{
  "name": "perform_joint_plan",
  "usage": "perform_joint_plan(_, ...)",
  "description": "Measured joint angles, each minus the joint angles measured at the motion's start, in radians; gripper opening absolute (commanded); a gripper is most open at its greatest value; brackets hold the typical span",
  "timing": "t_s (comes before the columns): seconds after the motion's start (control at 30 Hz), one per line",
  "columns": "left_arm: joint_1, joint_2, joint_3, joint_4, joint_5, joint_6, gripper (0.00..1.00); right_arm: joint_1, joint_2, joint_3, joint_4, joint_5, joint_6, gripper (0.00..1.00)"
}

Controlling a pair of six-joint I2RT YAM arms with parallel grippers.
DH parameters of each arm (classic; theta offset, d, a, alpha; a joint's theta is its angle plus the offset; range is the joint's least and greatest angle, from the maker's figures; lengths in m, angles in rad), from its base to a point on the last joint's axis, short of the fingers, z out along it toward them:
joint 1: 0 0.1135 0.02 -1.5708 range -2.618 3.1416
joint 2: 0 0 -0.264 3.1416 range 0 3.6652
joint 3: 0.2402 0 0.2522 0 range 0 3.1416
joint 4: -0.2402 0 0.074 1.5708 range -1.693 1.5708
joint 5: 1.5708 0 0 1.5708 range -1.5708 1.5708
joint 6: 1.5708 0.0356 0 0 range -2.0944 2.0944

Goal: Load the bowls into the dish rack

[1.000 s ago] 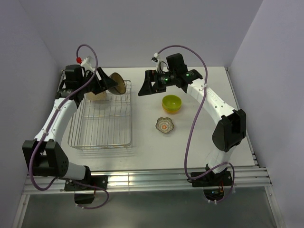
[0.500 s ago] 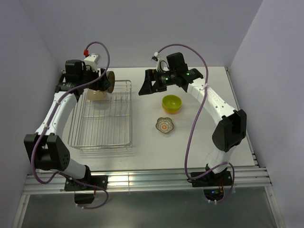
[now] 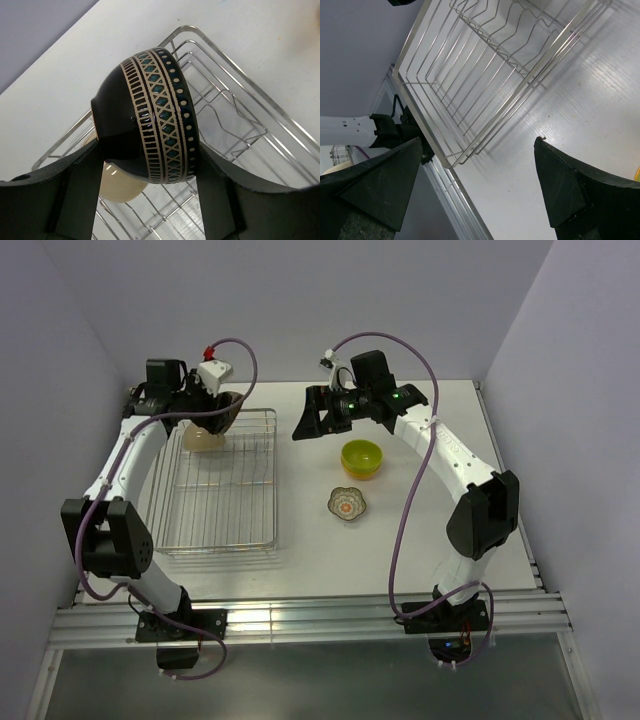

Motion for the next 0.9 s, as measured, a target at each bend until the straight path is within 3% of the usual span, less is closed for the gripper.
perform_joint_plan(0.9,-0.111,0.101,-0.04,-0.019,-0.077,0.509,0.0,0.0,0.028,0.02,-0.043,0.009,-0.028,1.0)
